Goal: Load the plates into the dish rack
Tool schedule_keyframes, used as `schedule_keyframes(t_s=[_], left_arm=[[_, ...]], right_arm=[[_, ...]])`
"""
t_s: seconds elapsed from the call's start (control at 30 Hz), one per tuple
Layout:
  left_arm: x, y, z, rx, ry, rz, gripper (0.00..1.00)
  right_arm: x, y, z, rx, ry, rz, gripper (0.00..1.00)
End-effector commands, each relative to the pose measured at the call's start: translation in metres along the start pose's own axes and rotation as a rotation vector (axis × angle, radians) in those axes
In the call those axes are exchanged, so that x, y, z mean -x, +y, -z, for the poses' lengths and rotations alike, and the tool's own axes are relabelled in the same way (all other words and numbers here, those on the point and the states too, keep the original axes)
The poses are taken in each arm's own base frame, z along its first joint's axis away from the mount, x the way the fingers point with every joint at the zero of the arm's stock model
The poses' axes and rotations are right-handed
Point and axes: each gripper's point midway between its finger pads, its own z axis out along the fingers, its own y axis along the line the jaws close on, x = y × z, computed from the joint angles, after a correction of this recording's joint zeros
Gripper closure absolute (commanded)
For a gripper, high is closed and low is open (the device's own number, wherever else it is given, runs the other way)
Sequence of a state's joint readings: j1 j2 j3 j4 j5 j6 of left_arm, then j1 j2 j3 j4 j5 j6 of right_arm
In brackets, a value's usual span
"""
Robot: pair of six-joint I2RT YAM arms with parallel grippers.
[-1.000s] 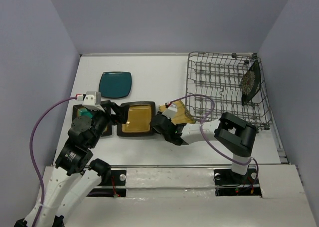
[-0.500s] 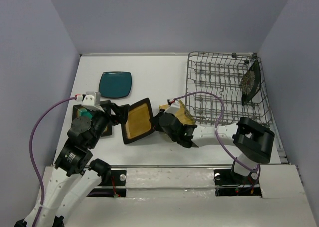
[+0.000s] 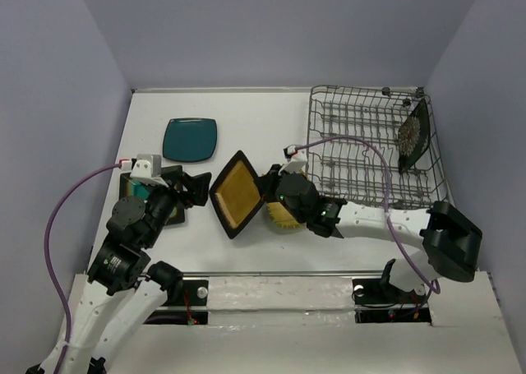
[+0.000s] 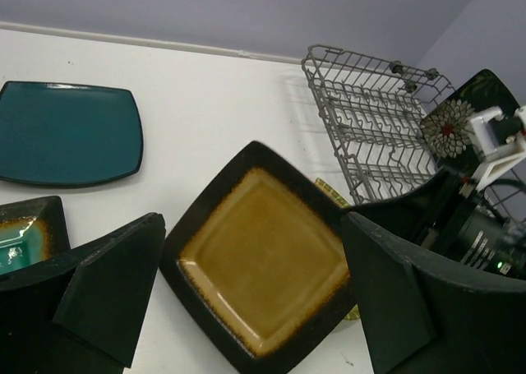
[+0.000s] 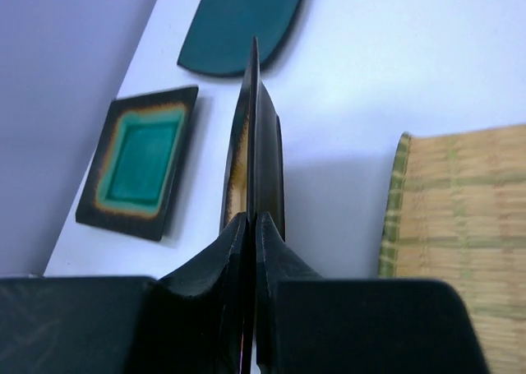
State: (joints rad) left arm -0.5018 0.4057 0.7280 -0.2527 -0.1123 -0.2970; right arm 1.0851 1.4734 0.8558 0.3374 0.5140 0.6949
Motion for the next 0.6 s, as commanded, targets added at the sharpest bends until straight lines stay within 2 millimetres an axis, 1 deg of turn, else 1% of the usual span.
schedule_keyframes(t_s=[0.0, 0.03, 0.07, 0.1, 0.13, 0.17, 0.2, 0.23, 0.27, 0.3, 0.33, 0.37, 0.4, 0.43, 0.47, 0.5, 0.53, 0.57], left_arm=[[0.011, -0.003, 0.003, -0.020, -0.044, -0.003, 0.01], [0.011, -0.004, 0.004, -0.024, -0.046, -0.002, 0.01], [0.012, -0.005, 0.005, -0.026, -0.048, -0.002, 0.01], [0.012, -0.005, 0.005, -0.028, -0.049, -0.002, 0.01], [0.012, -0.005, 0.005, -0.030, -0.050, -0.002, 0.01], [0.012, -0.006, 0.006, -0.030, -0.050, -0.001, 0.01], [0.013, -0.006, 0.006, -0.034, -0.051, 0.000, 0.01], [0.013, -0.007, 0.007, -0.037, -0.052, -0.001, 0.01], [0.012, -0.008, 0.007, -0.040, -0.051, -0.001, 0.01], [0.012, -0.009, 0.007, -0.045, -0.051, -0.001, 0.01], [0.012, -0.009, 0.007, -0.047, -0.050, -0.001, 0.01], [0.012, -0.010, 0.008, -0.052, -0.051, 0.000, 0.01], [0.012, -0.011, 0.008, -0.053, -0.051, -0.001, 0.01], [0.012, -0.012, 0.009, -0.058, -0.051, 0.000, 0.01], [0.012, -0.012, 0.009, -0.060, -0.051, 0.001, 0.01], [0.013, -0.013, 0.010, -0.065, -0.055, 0.002, 0.01], [0.013, -0.013, 0.011, -0.065, -0.056, 0.002, 0.01], [0.013, -0.014, 0.012, -0.071, -0.057, 0.003, 0.01]], right_arm=[[0.141, 0.045, 0.020, 0.136, -0.319, -0.165, 0.93], [0.152, 0.035, 0.018, 0.123, -0.337, -0.178, 0.93], [0.159, 0.033, 0.019, 0.127, -0.343, -0.184, 0.93], [0.172, 0.027, 0.023, 0.119, -0.363, -0.194, 0.93], [0.175, 0.027, 0.026, 0.122, -0.367, -0.196, 0.93], [0.188, 0.018, 0.028, 0.103, -0.395, -0.199, 0.93], [0.198, 0.012, 0.032, 0.090, -0.421, -0.194, 0.93], [0.216, 0.009, 0.044, 0.086, -0.465, -0.200, 0.93], [0.227, 0.002, 0.049, 0.070, -0.493, -0.198, 0.93], [0.244, -0.016, 0.054, 0.025, -0.531, -0.190, 0.93], [0.255, -0.023, 0.060, 0.005, -0.557, -0.182, 0.93], [0.276, -0.039, 0.075, -0.049, -0.613, -0.165, 0.93], [0.281, -0.038, 0.082, -0.044, -0.627, -0.156, 0.93], [0.295, -0.054, 0.091, -0.099, -0.660, -0.142, 0.93], [0.308, -0.059, 0.106, -0.116, -0.694, -0.135, 0.93], [0.317, -0.070, 0.114, -0.165, -0.720, -0.098, 0.93], [0.325, -0.086, 0.121, -0.227, -0.738, -0.073, 0.93], [0.336, -0.093, 0.131, -0.258, -0.763, -0.056, 0.93]])
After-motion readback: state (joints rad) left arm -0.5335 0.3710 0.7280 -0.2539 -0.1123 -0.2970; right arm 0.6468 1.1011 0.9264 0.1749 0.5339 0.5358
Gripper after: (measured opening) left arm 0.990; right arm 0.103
